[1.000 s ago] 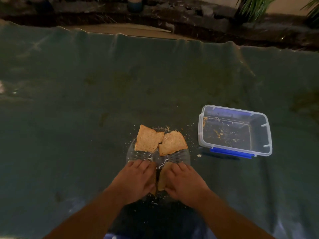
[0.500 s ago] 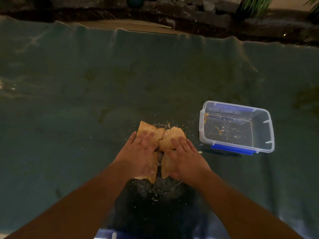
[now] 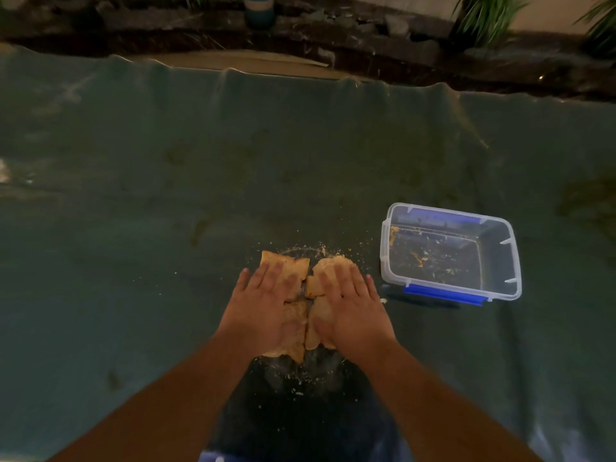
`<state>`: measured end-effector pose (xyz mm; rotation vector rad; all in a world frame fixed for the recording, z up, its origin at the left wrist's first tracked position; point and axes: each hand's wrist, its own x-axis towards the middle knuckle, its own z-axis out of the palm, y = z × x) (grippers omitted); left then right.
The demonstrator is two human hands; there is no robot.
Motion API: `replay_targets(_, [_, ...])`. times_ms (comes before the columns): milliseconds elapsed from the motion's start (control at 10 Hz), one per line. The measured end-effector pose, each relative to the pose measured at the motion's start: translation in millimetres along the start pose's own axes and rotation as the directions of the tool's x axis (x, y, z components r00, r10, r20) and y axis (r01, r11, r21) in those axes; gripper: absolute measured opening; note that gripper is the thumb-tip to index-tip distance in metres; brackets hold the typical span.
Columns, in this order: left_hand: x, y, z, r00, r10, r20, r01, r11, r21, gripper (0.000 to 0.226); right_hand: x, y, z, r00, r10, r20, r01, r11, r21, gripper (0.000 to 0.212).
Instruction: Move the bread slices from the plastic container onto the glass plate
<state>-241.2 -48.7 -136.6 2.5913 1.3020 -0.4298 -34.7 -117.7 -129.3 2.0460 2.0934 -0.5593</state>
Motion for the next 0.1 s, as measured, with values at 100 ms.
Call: replay_targets(100, [4.4,2.3,-37.1,0.987,-0.072,-0.141,0.062,0.995,-0.074,0.089,8.7,-7.3,-35.8,0.988,0.057,-0.140,-0.054,0.998,0.023,0.079])
